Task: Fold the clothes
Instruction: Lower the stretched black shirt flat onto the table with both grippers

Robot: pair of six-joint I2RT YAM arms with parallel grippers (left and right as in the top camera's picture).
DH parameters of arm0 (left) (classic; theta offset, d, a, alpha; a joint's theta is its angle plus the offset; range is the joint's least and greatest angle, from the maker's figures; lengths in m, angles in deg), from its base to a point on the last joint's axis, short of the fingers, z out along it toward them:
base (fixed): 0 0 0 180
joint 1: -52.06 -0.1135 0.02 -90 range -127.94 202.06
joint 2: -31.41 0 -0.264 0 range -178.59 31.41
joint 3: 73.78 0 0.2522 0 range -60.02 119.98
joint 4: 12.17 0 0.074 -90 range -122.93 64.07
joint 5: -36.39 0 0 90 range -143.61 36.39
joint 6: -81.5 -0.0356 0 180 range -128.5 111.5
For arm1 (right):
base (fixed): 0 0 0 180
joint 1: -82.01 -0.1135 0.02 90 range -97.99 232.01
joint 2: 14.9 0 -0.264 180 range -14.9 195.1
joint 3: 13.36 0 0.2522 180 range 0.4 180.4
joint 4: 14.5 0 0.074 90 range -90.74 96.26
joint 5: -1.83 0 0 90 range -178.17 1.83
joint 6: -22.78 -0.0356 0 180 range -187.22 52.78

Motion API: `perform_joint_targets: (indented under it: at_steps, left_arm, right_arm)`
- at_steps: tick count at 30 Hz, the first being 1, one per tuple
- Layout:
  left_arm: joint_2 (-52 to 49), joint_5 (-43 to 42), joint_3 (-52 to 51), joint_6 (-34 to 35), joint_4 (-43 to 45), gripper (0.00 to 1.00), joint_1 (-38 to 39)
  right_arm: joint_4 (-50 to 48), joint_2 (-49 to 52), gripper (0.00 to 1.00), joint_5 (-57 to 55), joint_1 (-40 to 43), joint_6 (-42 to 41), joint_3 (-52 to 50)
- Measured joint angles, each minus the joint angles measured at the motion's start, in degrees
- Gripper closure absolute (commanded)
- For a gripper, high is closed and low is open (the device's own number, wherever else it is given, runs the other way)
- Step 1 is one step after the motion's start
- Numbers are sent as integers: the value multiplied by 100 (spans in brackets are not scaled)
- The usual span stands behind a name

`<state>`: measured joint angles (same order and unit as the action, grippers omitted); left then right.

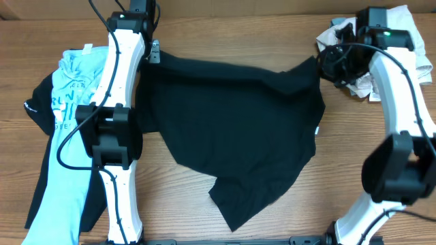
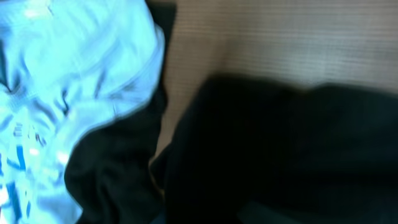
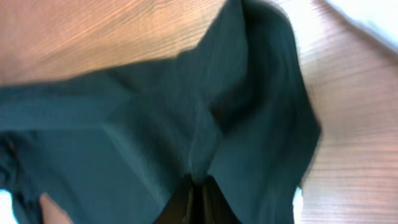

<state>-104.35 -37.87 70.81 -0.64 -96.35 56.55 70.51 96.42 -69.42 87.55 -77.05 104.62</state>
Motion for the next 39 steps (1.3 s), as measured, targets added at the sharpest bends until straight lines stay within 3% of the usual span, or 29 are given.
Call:
perform_joint_targets:
  at_steps: [5,13,15,16,18,21,26,33,39]
  left_arm:
    - [0,-125,-24,-249,-415,96,-68]
    - [0,-188,-944,-734,-186,94,-116]
    - [0,-186,-1169,-820,-33,85,-116]
    - [0,-186,-1300,-890,44,76,-116]
    - [0,-181,-1491,-955,146,50,-116]
    - [0,-181,-1633,-1012,214,33,-118]
    - [0,-181,-1637,-994,227,27,-122]
    - [-2,-505,-688,-802,11,15,-122]
    - [22,-813,153,-721,605,9,-122]
  right_arm:
    - [894,-308,96,-339,0,-7,-26]
    - [378,-306,96,-568,0,-31,-1541]
    - [149,-306,96,-560,0,-44,-1888]
    - [17,-306,94,-551,0,-50,-2050]
    - [-109,-306,82,-533,0,-59,-2267]
    - [-133,-306,69,-514,0,-90,-2404]
    - [-170,-306,66,-424,0,61,-2396]
    - [-452,-306,29,-249,4,280,-1757]
    - [-1141,-306,25,-243,4,367,-1596]
